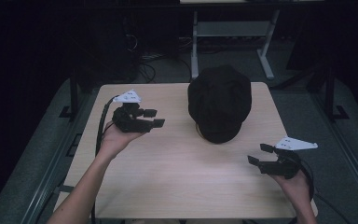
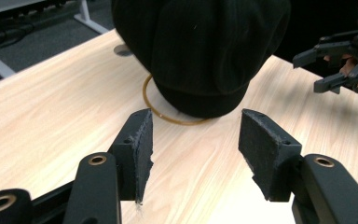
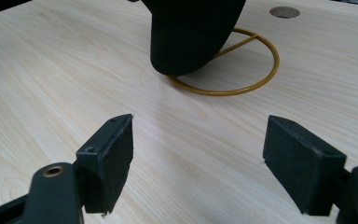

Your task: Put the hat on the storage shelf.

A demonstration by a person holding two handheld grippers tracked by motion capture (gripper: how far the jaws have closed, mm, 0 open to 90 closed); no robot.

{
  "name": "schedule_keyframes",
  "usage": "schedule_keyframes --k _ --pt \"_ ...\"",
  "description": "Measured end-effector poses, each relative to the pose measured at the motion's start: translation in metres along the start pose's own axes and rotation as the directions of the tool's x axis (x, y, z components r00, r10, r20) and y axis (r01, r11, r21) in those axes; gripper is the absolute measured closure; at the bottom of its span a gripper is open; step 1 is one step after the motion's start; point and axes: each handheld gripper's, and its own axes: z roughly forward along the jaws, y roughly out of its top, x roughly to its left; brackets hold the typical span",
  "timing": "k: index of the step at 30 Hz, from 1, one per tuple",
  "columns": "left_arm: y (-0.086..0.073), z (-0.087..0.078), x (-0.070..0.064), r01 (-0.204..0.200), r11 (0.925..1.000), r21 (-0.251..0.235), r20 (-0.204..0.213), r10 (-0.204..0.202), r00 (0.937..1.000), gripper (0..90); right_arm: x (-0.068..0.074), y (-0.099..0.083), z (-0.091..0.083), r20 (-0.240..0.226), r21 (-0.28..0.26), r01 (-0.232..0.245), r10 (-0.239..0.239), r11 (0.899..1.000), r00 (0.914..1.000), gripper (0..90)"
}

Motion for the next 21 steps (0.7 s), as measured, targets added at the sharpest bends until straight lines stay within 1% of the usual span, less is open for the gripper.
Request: schedule_keyframes --k 3,5,8,9,11,15,16,18,21 --pt "-0.008 -0.002 0.003 0.004 1.0000 0.004 -0.010 -0.004 0.9999 44.3 0.000 0.000 0.001 -0.003 0.012 -0.002 0.002 1.000 1.0000 24.1" --pt "-0.014 -0.005 0.004 0.024 0.9996 -0.012 -0.004 -0.024 0.9997 44.2 0.001 0.000 0.001 -0.004 0.013 -0.001 0.001 1.000 1.0000 24.1" --pt "-0.022 -0.009 0.003 0.020 0.9996 -0.020 -0.017 -0.020 0.9997 44.2 0.001 0.000 0.001 0.001 0.011 0.003 -0.003 1.000 1.0000 24.1" --pt "-0.023 -0.010 0.002 0.025 0.9994 -0.023 -0.020 -0.026 0.9995 44.2 0.001 0.000 0.001 0.001 0.012 0.002 -0.002 1.000 1.0000 24.1" --pt "-0.026 -0.012 0.001 0.017 0.9996 -0.021 -0.026 -0.018 0.9995 44.2 0.001 0.000 0.001 0.001 0.014 0.002 -0.002 1.000 1.0000 24.1" --pt "-0.033 -0.015 0.000 0.023 0.9992 -0.032 -0.039 -0.024 0.9990 44.2 0.002 0.000 0.002 0.000 0.019 0.003 -0.003 1.000 1.0000 24.1" --pt "-0.035 -0.016 -0.001 0.020 0.9995 -0.025 -0.041 -0.021 0.9990 44.0 0.002 0.000 0.002 0.000 0.018 0.004 -0.004 1.000 1.0000 24.1" --pt "-0.040 -0.017 -0.002 0.024 0.9993 -0.028 -0.047 -0.025 0.9986 43.7 0.003 0.000 0.002 0.000 0.019 0.006 -0.006 1.000 1.0000 24.1" --pt "-0.046 -0.018 -0.004 0.018 0.9996 -0.024 -0.059 -0.019 0.9981 43.6 0.003 0.000 0.002 0.000 0.019 0.006 -0.006 1.000 1.0000 24.1"
